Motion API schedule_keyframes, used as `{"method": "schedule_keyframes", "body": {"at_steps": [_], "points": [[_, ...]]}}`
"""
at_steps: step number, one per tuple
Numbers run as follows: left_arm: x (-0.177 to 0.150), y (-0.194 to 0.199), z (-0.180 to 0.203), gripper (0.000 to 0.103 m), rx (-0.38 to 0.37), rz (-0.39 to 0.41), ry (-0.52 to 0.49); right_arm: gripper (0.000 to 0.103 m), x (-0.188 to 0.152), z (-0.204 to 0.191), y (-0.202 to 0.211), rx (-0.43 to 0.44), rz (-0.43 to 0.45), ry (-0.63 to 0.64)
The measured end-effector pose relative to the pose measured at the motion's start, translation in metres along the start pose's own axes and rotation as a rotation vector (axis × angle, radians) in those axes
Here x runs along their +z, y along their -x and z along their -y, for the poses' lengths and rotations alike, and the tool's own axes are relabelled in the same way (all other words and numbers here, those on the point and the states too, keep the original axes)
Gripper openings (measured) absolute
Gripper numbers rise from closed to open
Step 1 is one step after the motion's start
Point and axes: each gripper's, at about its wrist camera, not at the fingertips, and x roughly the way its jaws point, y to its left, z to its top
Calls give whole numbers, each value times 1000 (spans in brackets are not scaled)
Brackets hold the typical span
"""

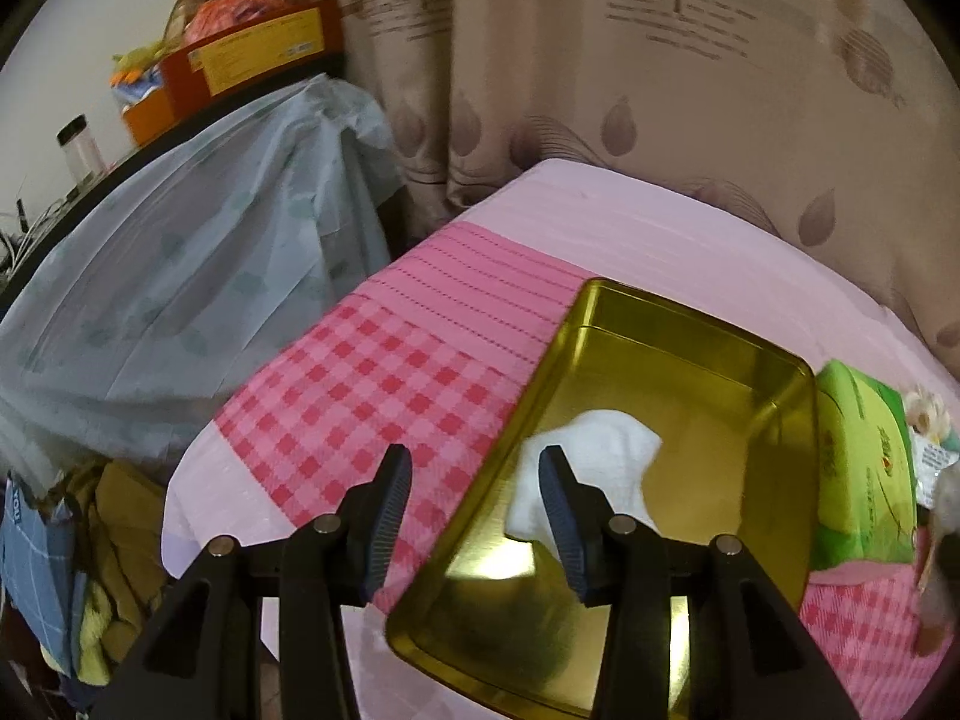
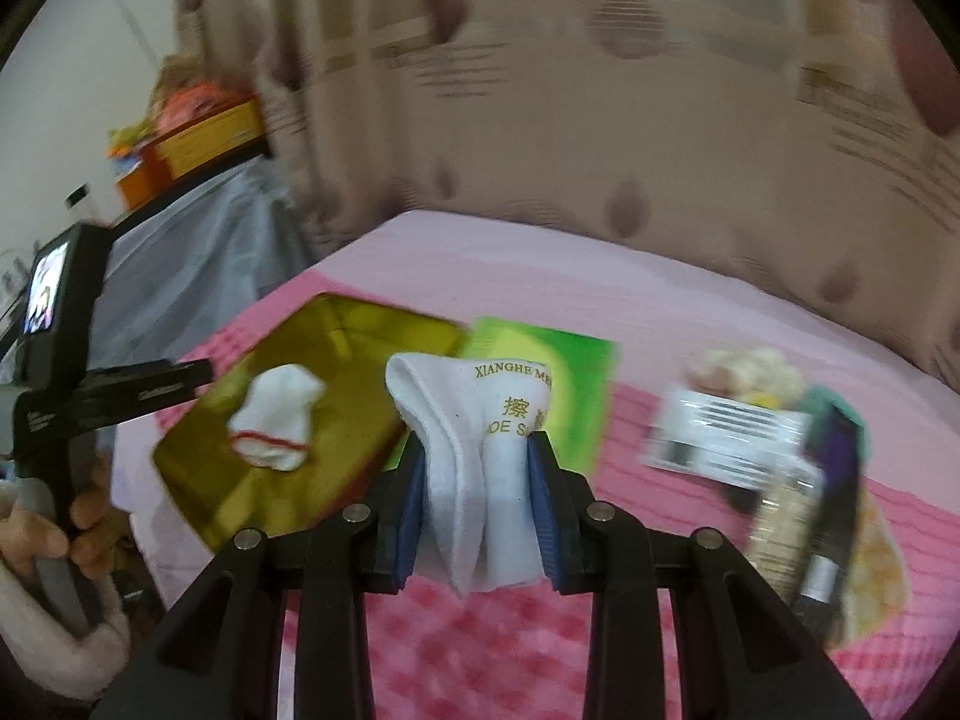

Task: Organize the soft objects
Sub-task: 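Carry the sock over the gold tin with the right gripper and release it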

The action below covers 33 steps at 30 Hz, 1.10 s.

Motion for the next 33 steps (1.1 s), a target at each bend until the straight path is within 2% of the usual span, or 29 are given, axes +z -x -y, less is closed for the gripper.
{"method": "schedule_keyframes", "body": {"at_steps": [8, 13, 21, 28, 33], "points": [[9, 2, -19, 45, 55, 30, 33, 29, 3, -60, -34, 86, -53, 83], [11, -4, -36, 45, 31, 2, 106, 29, 7, -92, -54, 117, -76, 127], [11, -6, -35, 45, 35, 0, 104, 30, 3, -108, -79, 120, -126, 144], [10, -7, -32, 45, 29, -4, 95, 40, -4, -110, -83, 134, -145, 150], [10, -6, -32, 45, 30, -5, 93, 58, -5, -110, -76, 133, -128, 152]]}}
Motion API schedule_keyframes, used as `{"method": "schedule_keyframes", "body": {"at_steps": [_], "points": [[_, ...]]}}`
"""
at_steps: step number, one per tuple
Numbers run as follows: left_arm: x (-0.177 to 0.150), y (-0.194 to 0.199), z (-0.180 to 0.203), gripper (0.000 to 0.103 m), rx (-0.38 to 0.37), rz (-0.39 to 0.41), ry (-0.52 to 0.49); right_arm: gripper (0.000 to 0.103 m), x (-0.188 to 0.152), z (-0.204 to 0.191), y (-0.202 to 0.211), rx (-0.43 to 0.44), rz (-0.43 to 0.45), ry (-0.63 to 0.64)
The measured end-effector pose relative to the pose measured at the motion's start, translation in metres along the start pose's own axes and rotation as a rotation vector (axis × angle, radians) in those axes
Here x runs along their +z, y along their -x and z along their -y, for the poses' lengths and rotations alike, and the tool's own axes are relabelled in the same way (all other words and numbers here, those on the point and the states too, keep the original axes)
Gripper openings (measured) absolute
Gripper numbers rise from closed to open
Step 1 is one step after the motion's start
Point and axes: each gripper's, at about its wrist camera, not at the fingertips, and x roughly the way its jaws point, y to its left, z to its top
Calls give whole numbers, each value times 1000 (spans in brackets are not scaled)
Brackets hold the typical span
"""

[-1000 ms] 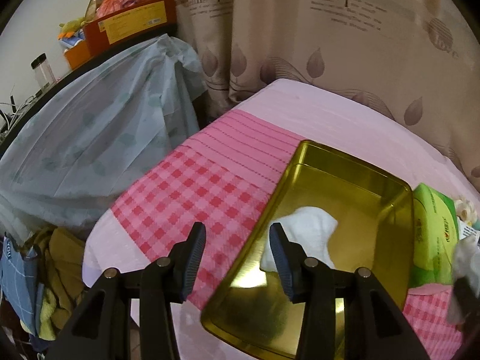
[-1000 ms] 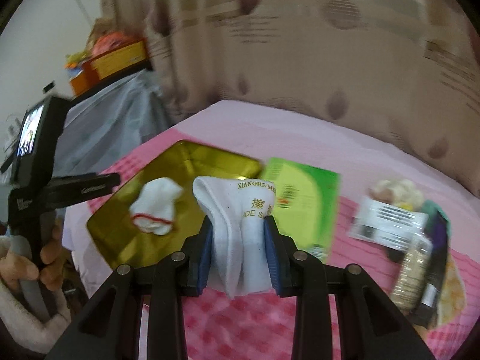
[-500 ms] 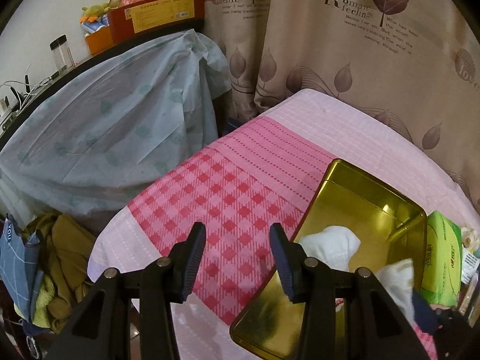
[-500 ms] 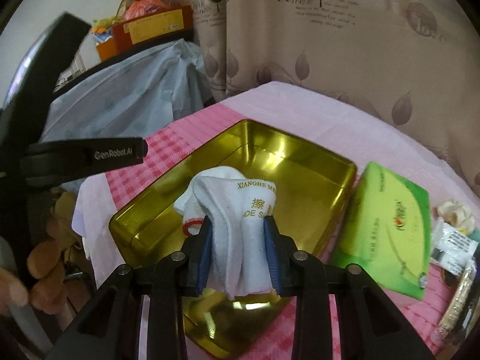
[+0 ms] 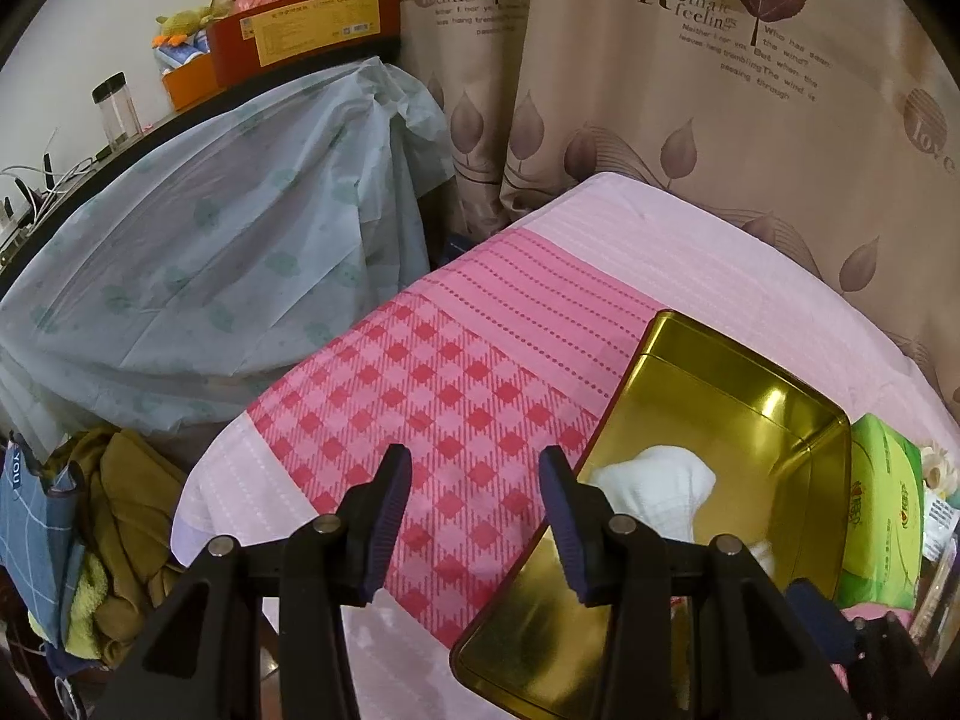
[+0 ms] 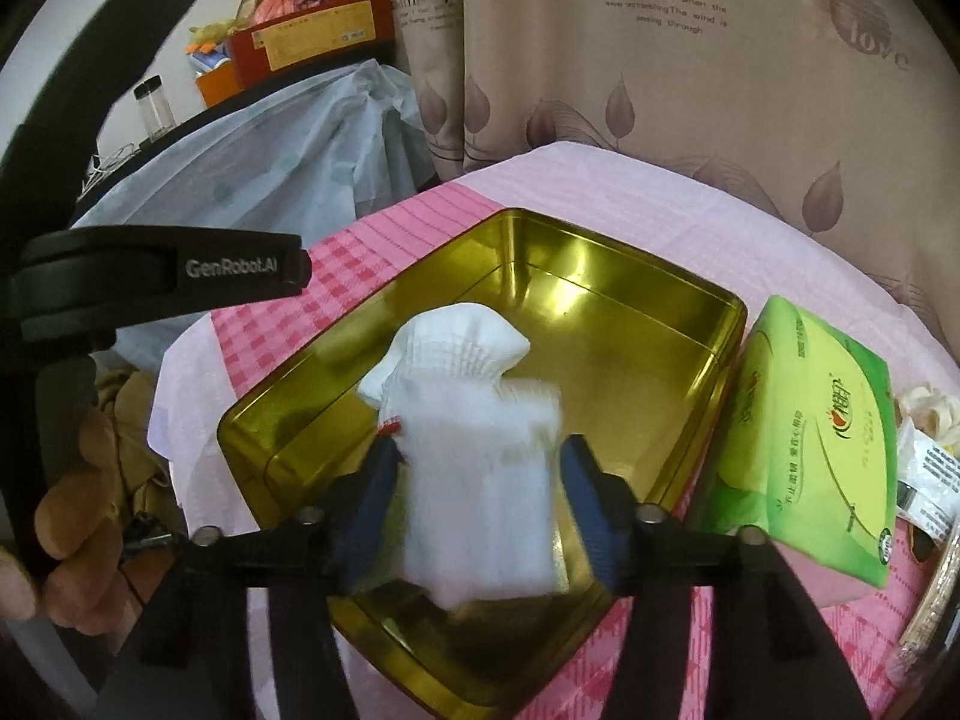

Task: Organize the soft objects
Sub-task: 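Carry the sock over the gold tin with the right gripper and release it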

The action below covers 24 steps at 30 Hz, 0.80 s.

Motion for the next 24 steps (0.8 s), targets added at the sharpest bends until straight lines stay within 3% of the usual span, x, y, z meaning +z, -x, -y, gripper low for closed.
{"method": "schedule_keyframes", "body": {"at_steps": [7, 12, 24], "points": [[0, 0, 3, 45, -5, 4, -13, 63, 1, 9, 20, 13, 35, -34], [-2, 0, 7, 45, -6, 4, -30, 64, -3, 38, 51, -19, 83, -92], [-8, 4, 22, 45, -12, 11, -84, 65, -48, 166, 110, -293, 92, -262]]}}
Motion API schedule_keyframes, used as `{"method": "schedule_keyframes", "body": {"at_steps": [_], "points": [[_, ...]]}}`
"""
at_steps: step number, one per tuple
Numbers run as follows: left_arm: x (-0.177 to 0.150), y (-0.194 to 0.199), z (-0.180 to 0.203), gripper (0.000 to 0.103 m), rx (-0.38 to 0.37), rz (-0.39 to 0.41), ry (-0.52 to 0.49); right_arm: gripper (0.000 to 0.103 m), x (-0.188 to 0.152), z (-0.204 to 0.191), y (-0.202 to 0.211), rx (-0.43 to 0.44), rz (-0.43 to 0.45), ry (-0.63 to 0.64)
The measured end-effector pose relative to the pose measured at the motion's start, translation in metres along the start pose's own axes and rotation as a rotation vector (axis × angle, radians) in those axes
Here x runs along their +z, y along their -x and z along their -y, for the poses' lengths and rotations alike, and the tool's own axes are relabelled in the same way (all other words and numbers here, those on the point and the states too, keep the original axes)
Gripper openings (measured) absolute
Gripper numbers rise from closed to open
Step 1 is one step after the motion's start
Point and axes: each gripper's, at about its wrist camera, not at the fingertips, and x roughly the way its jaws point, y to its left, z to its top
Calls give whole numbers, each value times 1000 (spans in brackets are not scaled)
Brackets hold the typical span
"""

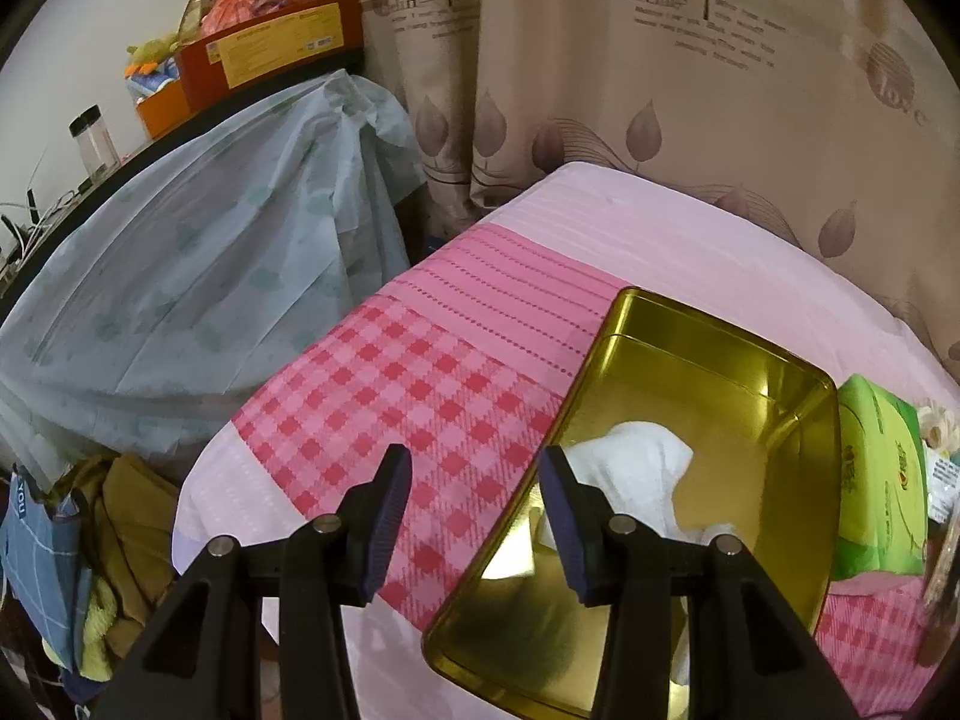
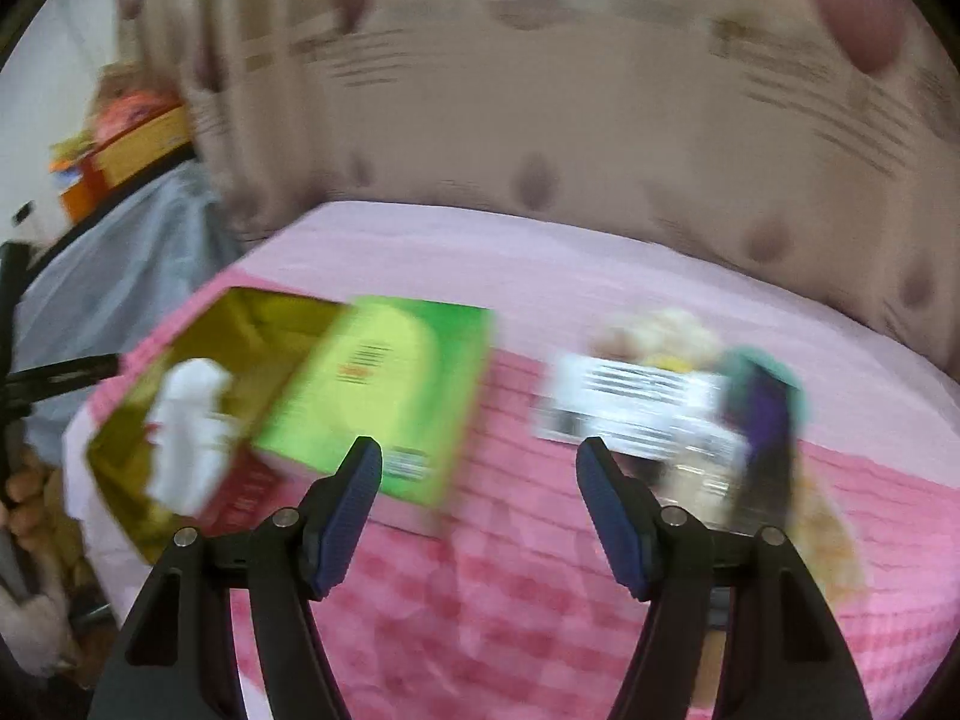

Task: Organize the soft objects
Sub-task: 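Grasp the black packet with purple print with the right gripper and lift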

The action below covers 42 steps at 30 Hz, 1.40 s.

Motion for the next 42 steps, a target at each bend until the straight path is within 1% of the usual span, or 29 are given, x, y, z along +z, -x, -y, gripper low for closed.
{"method": "schedule_keyframes", "body": {"at_steps": [3, 6, 10, 15, 22, 27, 28, 29, 31, 39, 42], "points": [[-2, 2, 5, 45, -4, 4, -15, 65, -8, 43, 1, -75, -17, -48], [-3, 5, 11, 45, -11, 11, -37, 65, -16, 74, 1, -129, -34, -80], [-7, 10, 22, 45, -27, 19, -71, 65, -23, 105, -3, -156, -54, -128], [-13, 17, 41, 45, -46, 39, -145, 65, -27, 122, -15, -171, -74, -155], [-25, 27, 70, 45, -72, 78, -264, 65, -32, 135, -38, -179, -115, -169], [-33, 29, 86, 46, -77, 96, -321, 63, -28, 138, -50, -180, -109, -162], [-34, 28, 88, 46, -77, 94, -328, 59, -27, 138, -52, -177, -109, -162], [-34, 27, 89, 46, -75, 92, -333, 52, -25, 138, -53, -170, -107, -159], [-35, 26, 90, 46, -73, 88, -337, 46, -24, 136, -53, -160, -100, -156], [-37, 27, 92, 46, -75, 91, -340, 40, -29, 130, -39, -145, -71, -164], [-39, 28, 92, 46, -77, 93, -345, 38, -26, 129, -28, -163, -43, -145]]}}
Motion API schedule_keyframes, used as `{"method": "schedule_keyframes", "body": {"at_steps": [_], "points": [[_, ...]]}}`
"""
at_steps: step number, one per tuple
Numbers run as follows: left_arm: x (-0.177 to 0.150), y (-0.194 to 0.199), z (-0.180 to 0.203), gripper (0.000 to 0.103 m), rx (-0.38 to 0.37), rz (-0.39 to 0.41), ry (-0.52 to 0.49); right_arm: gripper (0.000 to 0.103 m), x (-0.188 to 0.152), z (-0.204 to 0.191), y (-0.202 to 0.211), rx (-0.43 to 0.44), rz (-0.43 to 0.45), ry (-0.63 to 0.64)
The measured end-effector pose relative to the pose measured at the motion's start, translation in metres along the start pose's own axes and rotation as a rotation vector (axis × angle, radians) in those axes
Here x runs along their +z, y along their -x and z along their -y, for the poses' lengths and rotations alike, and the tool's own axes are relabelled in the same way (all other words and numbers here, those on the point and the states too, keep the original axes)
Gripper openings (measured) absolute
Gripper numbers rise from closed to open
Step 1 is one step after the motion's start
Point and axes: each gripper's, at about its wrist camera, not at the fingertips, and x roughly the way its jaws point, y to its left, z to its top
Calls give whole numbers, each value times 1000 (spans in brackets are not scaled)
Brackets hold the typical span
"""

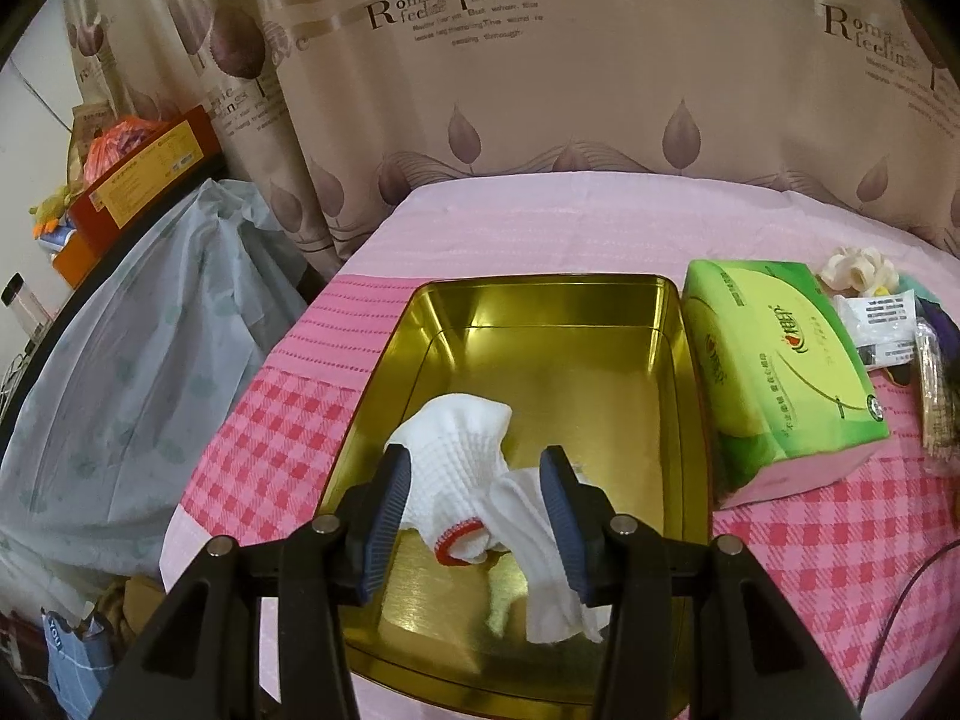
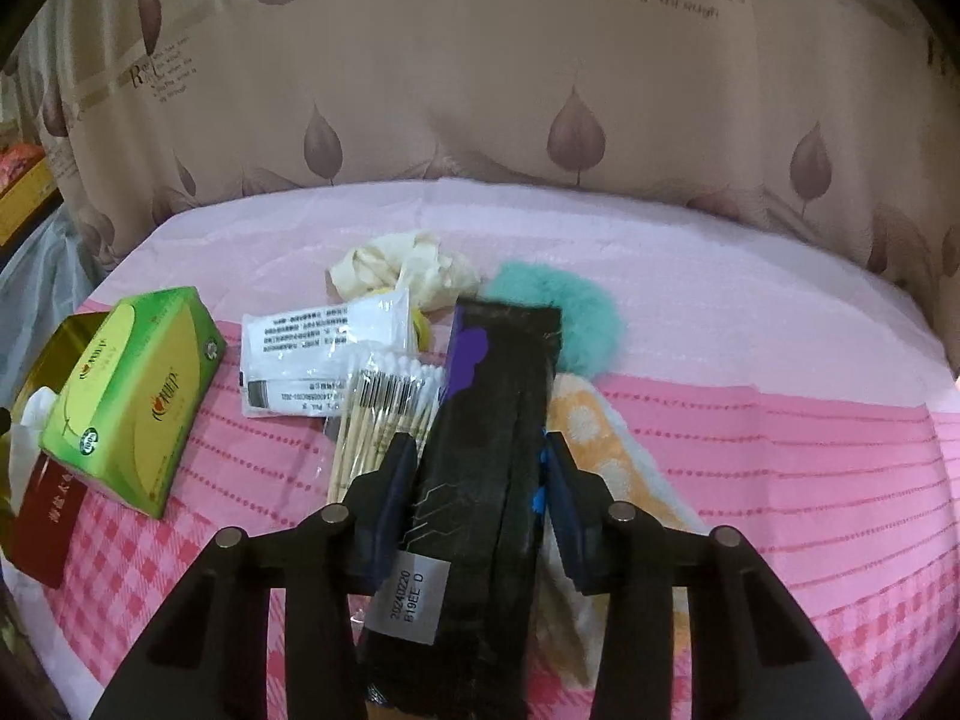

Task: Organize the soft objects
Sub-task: 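Grasp the black packet with purple print with the right gripper and lift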

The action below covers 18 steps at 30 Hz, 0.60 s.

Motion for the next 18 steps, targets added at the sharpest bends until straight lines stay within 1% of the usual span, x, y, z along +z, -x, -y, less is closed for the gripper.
{"method": "schedule_keyframes", "body": {"at_steps": [9, 12, 15, 18], "points": [[-2, 7, 20, 46, 0, 18, -49, 37, -3, 15, 22, -29, 30, 0], [-2, 12, 28, 46, -17, 25, -68, 37, -5, 25, 27, -46, 40, -9], [-3, 17, 39, 46, -46, 28, -94, 37, -7, 41, 34, -71, 49, -29], [-1, 24, 54, 46, -107, 29, -114, 37, -11, 63, 40, -100, 54, -63]]}}
